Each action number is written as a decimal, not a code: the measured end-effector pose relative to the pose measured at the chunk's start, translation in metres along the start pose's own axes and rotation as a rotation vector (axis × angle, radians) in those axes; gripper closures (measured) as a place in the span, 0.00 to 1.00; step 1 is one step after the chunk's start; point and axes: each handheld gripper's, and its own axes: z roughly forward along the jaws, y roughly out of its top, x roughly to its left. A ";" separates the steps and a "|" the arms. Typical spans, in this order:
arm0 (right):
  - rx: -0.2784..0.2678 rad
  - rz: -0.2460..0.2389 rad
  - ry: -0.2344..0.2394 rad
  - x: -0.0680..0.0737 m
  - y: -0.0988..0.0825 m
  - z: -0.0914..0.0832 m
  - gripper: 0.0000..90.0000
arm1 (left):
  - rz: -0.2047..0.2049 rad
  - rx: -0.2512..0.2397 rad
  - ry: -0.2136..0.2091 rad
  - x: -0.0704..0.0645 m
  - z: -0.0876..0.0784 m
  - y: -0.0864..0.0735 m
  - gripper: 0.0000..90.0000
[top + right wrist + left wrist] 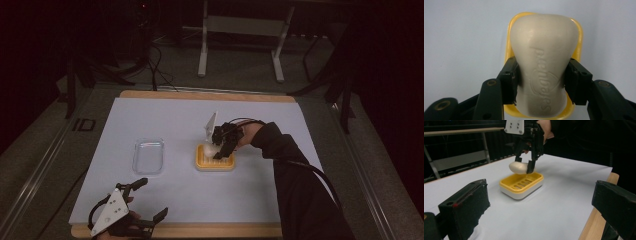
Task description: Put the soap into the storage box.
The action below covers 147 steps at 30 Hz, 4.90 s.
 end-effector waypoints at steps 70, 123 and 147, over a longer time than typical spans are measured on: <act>-0.051 0.408 -0.145 0.005 -0.028 -0.032 0.14 | -0.002 0.032 -0.018 -0.001 0.005 -0.001 0.01; -0.387 0.847 -0.488 0.134 -0.129 -0.033 0.15 | 0.006 0.055 -0.028 -0.003 0.008 -0.002 0.01; -0.416 0.848 -0.594 0.165 -0.145 -0.026 0.15 | 0.004 0.052 -0.035 -0.004 0.008 -0.001 0.01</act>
